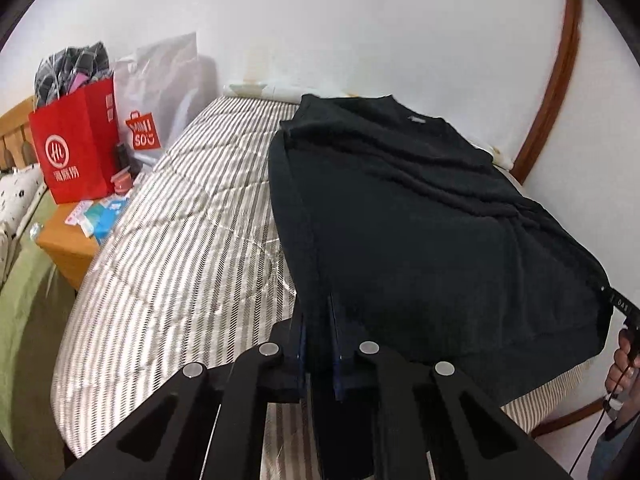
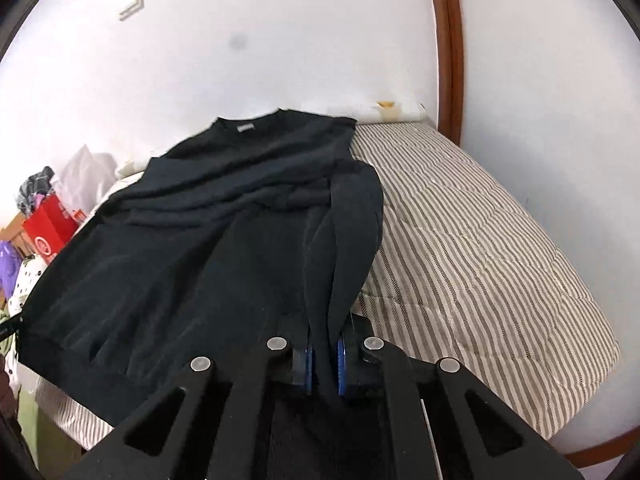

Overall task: Fold small clothes
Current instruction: 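Lift the held hem with both grippers and fold it toward the collar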

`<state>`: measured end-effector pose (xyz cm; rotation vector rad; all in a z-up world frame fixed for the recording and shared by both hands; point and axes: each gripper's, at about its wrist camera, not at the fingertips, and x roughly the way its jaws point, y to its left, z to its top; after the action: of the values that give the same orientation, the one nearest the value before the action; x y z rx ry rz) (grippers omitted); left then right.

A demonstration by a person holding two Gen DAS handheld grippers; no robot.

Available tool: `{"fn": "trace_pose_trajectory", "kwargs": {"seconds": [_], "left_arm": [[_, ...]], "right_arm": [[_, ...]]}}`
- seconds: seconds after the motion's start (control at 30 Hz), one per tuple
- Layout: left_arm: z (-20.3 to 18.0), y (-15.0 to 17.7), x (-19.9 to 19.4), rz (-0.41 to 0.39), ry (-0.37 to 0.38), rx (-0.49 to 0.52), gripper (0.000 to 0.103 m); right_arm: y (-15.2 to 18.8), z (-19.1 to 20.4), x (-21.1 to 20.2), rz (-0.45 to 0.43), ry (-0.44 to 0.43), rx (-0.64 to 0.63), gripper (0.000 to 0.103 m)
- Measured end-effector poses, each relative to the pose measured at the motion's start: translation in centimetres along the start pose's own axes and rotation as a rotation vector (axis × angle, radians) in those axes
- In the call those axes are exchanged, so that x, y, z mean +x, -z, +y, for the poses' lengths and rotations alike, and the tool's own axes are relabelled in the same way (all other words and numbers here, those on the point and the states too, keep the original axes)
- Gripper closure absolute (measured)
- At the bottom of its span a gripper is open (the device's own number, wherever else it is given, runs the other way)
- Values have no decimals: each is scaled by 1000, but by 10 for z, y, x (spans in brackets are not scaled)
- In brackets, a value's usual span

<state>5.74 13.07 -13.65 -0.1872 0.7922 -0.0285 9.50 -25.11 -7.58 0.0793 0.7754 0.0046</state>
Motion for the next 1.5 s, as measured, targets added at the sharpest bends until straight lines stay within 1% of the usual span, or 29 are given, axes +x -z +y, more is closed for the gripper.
{"fn": "trace_pose_trajectory", "kwargs": {"seconds": [0.1,0.17,0.27,0.47,0.57,0.67,0.9,1.03,1.13,1.3,1.5], "left_arm": [[1,-5,-5,-9,18,-12,94],[2,-12,-6,-18,38,-26,94],[0,-26,-12,-57,47,-22,94],[-2,-65,-20,-142,65,-22,94],[1,-88,-18,-192,42,-36,94],[4,-108,-11,-206,40,-50,94],[7,-155,20,-250,-5,-60,94],[6,-179,48,-247,-45,-64,94],[3,-197,72,-234,-72,-56,94],[0,-224,117,-200,-98,-63,94],[-8,-236,162,-158,-119,-38,93]], "right_arm": [[-3,0,-4,6,-4,-8,95],[-11,1,-5,-4,-1,-12,95],[-26,3,-9,-31,-12,3,95],[-63,8,-12,-85,-19,16,95],[-85,8,-5,-99,-25,42,95],[-107,10,6,-108,-28,52,95],[-147,8,45,-126,-32,33,95],[-171,5,79,-127,-29,22,95],[-186,10,107,-115,-24,10,95],[-202,11,148,-97,-20,13,95],[-209,2,195,-54,-10,28,95]]}}
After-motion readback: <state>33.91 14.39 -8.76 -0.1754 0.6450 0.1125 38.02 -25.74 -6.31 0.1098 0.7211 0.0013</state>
